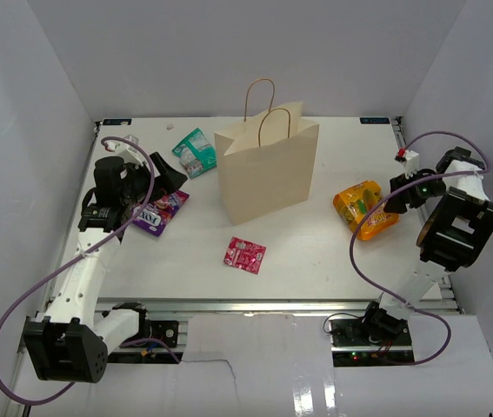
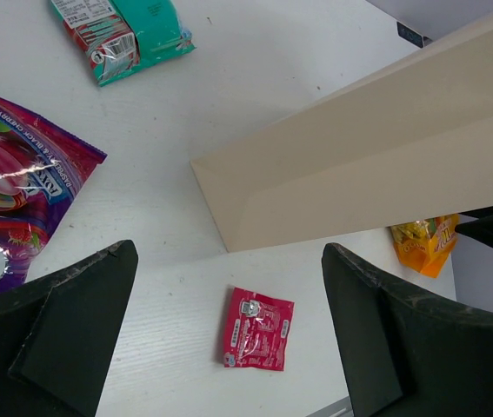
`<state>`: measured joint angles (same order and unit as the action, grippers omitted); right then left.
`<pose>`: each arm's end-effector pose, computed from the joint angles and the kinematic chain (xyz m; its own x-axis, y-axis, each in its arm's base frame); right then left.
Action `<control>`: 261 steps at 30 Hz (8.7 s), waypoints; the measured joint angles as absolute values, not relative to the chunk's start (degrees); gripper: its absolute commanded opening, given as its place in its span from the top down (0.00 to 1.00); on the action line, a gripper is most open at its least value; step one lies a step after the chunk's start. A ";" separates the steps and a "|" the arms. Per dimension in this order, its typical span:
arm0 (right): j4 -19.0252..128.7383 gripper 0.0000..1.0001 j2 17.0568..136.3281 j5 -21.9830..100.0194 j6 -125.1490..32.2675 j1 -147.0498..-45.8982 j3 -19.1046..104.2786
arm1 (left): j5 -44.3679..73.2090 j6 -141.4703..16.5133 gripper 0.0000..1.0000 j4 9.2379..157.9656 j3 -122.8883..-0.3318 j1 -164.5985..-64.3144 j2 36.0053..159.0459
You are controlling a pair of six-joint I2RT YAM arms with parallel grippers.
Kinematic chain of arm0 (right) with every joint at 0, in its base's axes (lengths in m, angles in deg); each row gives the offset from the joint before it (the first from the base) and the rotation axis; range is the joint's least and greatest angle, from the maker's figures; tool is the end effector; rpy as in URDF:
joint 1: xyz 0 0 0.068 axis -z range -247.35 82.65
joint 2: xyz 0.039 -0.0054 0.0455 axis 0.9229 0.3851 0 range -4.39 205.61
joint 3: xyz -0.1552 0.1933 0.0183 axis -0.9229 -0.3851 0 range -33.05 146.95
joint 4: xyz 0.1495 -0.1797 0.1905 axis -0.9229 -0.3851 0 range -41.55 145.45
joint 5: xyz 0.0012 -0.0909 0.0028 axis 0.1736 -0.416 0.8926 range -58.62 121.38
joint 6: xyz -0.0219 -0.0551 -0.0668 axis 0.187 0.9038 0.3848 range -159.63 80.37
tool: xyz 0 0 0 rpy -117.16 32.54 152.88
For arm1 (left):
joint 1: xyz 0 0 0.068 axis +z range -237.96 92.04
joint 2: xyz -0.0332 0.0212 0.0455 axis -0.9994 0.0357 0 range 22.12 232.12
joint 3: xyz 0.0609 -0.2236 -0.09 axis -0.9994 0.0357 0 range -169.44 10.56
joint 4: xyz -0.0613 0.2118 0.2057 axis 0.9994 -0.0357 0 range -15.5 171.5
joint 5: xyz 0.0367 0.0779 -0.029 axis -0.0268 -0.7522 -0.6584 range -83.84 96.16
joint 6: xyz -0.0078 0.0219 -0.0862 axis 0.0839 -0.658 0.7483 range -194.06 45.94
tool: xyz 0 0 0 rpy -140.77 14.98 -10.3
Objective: Place the snacks into the paper bag
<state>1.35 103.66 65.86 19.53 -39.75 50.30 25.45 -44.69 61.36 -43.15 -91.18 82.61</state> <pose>0.3819 -0.1488 0.1380 -0.6900 -0.4378 -0.5764 -0.6005 0.7909 0.1180 0.3257 -0.0446 0.2796 -0.5642 -0.4319 -0.7037 0.0808 0.8193 -0.5677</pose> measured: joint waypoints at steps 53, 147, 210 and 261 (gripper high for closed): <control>-5.47 0.92 89.96 73.51 17.19 -46.22 63.81 | 26.08 -44.45 0.02 60.59 -44.79 -91.18 83.57; 30.11 0.29 83.01 16.68 9.45 -65.76 20.51 | 29.12 -43.64 0.02 60.99 -40.47 -91.55 78.89; 25.28 0.92 85.52 40.09 -8.14 -80.60 87.20 | 29.29 -43.73 0.02 60.96 -42.87 -92.97 82.04; 30.17 0.74 86.63 35.89 0.30 -99.79 72.99 | 31.70 -42.16 0.02 66.97 -50.00 -100.56 97.45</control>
